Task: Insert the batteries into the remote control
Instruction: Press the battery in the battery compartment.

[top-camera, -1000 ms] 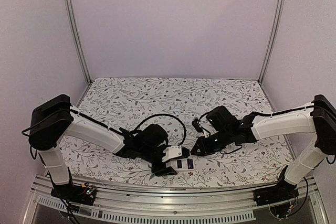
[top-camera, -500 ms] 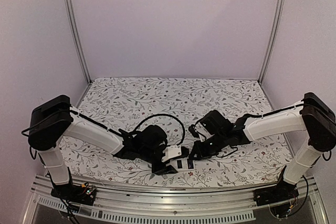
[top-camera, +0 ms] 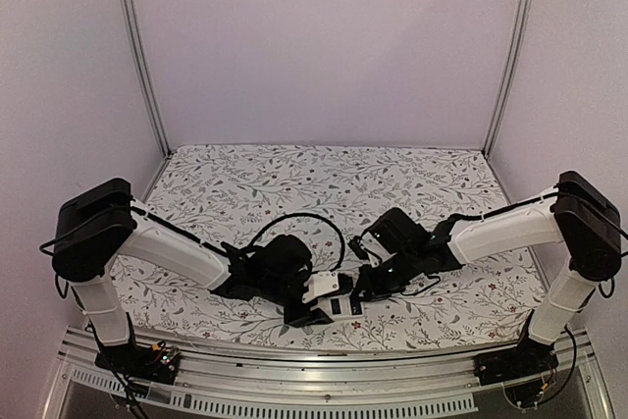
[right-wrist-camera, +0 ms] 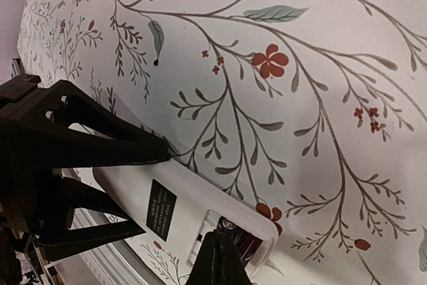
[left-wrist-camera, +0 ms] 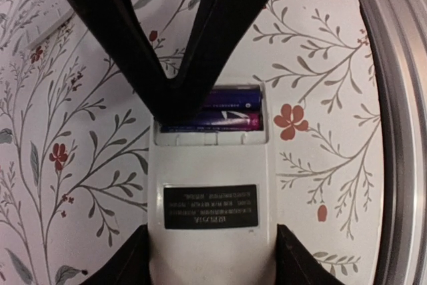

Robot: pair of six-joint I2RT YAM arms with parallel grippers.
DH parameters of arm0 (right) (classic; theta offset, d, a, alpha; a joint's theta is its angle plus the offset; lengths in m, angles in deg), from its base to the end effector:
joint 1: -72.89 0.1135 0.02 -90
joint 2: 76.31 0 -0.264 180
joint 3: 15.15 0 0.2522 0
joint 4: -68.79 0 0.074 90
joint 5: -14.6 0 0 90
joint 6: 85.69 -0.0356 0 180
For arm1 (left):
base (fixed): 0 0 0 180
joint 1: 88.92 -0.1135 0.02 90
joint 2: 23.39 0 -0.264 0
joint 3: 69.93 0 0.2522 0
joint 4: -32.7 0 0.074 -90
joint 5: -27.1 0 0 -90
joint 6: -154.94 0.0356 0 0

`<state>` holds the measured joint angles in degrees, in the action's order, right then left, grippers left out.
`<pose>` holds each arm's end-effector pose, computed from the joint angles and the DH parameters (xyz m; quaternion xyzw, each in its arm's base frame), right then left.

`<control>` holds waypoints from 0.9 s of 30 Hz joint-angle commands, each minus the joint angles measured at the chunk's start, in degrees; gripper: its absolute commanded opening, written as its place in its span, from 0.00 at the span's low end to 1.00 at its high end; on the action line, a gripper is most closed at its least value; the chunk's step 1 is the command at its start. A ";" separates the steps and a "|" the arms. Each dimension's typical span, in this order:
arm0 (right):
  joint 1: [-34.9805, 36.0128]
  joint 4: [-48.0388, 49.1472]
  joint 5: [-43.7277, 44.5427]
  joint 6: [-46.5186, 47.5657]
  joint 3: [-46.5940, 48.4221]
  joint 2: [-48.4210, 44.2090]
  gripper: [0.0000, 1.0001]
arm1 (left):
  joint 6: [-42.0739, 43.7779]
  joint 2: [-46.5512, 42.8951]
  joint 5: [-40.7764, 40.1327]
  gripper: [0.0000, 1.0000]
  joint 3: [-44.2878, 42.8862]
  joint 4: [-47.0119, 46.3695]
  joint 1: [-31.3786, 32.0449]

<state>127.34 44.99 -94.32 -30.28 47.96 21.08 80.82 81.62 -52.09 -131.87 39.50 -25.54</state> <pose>0.1762 0.2665 0.1419 -0.2081 0.9264 0.3028 0.0826 0.1476 -0.3095 0.1130 0.6213 0.6996 -0.2185 0.2770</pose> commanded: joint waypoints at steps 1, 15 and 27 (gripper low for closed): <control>0.40 1.06 -0.53 0.02 0.46 2.50 0.00 | 0.54 0.63 -2.56 0.51 1.57 3.00 0.37; 0.30 -2.29 1.99 -0.59 -2.06 4.24 0.00 | 1.02 0.81 -3.05 0.51 1.73 3.33 0.37; -12.91 -10.31 4.24 7.81 10.25 -10.59 0.06 | -1.23 0.80 -4.16 0.51 2.84 4.50 0.06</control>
<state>121.16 38.26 -93.92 -25.82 56.48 15.31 80.21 81.42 -52.60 -131.22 38.65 -25.43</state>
